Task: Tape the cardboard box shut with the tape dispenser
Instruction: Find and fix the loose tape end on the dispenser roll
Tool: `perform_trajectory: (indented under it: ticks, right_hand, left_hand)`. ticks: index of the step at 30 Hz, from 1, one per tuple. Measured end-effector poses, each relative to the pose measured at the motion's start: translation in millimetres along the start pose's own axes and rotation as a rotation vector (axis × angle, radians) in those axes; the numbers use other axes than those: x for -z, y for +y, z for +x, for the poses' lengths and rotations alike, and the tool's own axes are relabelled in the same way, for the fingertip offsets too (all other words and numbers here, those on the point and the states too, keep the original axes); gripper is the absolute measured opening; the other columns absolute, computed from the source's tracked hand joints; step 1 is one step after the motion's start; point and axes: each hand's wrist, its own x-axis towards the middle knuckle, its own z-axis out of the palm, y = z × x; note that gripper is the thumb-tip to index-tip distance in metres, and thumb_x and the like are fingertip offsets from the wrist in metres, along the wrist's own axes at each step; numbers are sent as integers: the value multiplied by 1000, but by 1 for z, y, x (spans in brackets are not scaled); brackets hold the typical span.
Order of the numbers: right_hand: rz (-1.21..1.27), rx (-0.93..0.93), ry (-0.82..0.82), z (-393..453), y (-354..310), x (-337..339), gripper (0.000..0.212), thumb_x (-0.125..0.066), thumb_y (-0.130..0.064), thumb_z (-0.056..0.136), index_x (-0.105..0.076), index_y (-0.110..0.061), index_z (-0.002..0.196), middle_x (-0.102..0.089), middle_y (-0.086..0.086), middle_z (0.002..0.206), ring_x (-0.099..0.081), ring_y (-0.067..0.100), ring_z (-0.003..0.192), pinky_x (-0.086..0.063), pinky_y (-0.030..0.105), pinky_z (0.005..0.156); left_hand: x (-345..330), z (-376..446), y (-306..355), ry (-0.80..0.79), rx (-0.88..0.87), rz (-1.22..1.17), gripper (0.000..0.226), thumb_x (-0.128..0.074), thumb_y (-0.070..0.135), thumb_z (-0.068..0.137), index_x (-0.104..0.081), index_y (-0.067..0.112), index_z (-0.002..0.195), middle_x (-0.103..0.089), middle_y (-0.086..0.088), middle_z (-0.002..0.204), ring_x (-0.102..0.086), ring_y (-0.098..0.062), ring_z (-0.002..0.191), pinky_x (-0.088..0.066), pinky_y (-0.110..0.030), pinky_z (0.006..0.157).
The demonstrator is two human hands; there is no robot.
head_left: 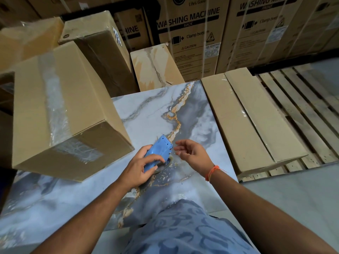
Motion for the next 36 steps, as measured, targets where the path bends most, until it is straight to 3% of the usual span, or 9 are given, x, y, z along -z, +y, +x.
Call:
perform_trajectory:
  ticks: [6,10,13,17,20,22,26,29,36]
  right_hand:
    - [72,-67,-103,8,-14,-16,35,-61,7,89,-63,-11,119,-68,14,109,-66,20,98,-52,19,79]
    - [56,-119,-181,13,-28,-24,44,-53,13,89,-57,1,131,-67,13,116,-64,20,106,-53,18,84]
    - [-49,-91,-283,13,-41,-28,49,-49,14,85,-63,-3,129,-69,13,124,-65,17,113,-52,19,91]
    - [-104,-99,-324,13,-52,-30,53,-52,-2,70,-70,-9,119,-74,12,115,-67,9,98,-53,19,85]
    - [-46,-176,-335,18,-51,-25,43,-56,2,79,-71,-6,119,-71,11,98,-57,8,73,-45,21,70]
    - [30,-248,-320,21,-51,-23,37,-57,4,85,-72,-5,118,-67,8,97,-53,12,77,-42,24,73]
    - [217,-368,-232,21,-50,-23,27,-60,-10,91,-71,1,113,-69,11,99,-65,17,85,-46,25,72]
    - [276,-406,-173,22,-46,-26,19,-66,-20,92,-73,-5,101,-70,10,92,-68,17,77,-48,24,65]
    - [212,-373,-10,26,-45,-23,12,-73,-14,88,-71,-4,94,-71,7,76,-68,10,60,-43,19,52]
  left_hand:
    - [-3,-17,-8,76,-68,88,36,-72,5,90,-66,32,112,-44,-5,140,-49,-14,124,-37,-8,100]
    - [-8,-22,-18,113,-91,118,19,-65,15,95,-66,24,112,-44,-13,139,-51,-22,120,-41,-12,97]
    - [-12,-22,-22,126,-109,108,17,-62,19,98,-64,24,114,-45,-15,139,-53,-25,121,-45,-17,96]
    - [-12,-19,-24,126,-131,123,15,-61,26,100,-63,25,115,-45,-17,140,-53,-26,123,-50,-24,94]
    - [-11,-18,-28,107,-146,148,24,-68,14,95,-62,24,116,-44,-19,141,-52,-28,123,-56,-34,91]
    - [-10,-17,-28,94,-141,162,30,-69,10,93,-59,26,117,-44,-21,141,-53,-31,122,-57,-38,89]
    - [-9,-17,-26,95,-162,166,36,-69,5,91,-58,27,117,-44,-21,140,-53,-31,119,-51,-30,90]
    - [-7,-16,-25,89,-171,172,33,-66,8,93,-59,28,118,-43,-20,140,-53,-30,118,-51,-30,91]
    - [-6,-13,-28,65,-191,169,29,-64,10,95,-62,28,118,-43,-20,139,-54,-30,114,-49,-30,91]
